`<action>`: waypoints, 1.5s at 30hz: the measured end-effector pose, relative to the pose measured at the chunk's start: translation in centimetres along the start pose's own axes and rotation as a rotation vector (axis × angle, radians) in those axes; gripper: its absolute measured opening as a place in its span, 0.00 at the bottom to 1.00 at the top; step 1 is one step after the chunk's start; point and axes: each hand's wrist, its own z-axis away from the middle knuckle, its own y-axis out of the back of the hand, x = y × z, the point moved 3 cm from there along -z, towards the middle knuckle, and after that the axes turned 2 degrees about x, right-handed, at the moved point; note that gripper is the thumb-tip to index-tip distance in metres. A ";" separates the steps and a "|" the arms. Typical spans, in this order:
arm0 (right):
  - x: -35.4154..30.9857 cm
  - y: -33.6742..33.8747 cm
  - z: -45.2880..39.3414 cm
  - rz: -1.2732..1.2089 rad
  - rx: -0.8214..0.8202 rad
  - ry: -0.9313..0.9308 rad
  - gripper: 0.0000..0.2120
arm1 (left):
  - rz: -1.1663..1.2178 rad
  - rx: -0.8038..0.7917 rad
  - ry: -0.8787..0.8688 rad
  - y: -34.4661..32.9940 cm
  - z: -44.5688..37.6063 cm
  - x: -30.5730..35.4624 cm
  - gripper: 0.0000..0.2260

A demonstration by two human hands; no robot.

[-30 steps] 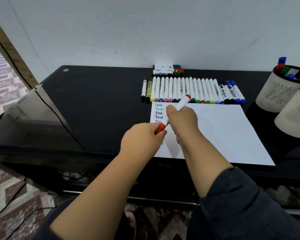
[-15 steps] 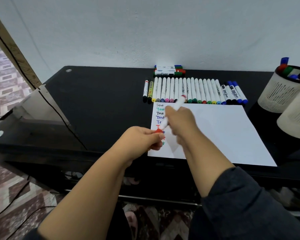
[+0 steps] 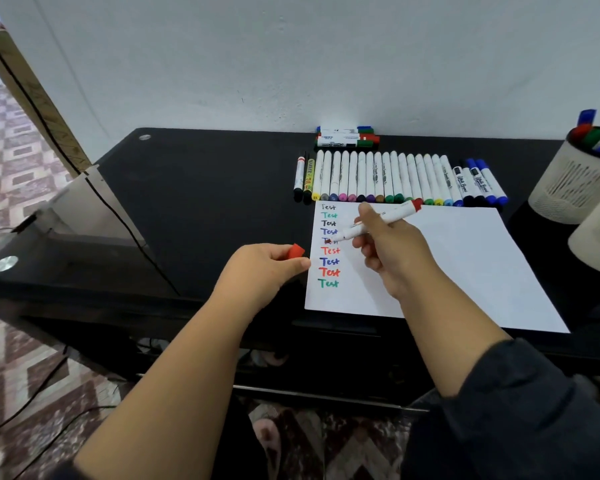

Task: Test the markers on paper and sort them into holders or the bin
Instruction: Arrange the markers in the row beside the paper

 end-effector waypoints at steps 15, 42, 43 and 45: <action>2.0 -0.4 3.1 0.386 0.047 0.311 0.16 | -0.122 0.034 -0.098 0.4 -0.7 -0.7 0.16; 2.6 -1.2 3.3 0.520 -0.069 0.354 0.15 | -0.131 0.023 -0.105 0.2 -0.9 -1.0 0.15; 2.6 -1.1 3.3 0.512 -0.065 0.354 0.15 | -0.131 0.024 -0.106 0.2 -0.9 -1.0 0.15; 2.7 -0.9 3.1 0.487 -0.041 0.353 0.15 | -0.137 0.022 -0.104 0.2 -0.8 -1.0 0.15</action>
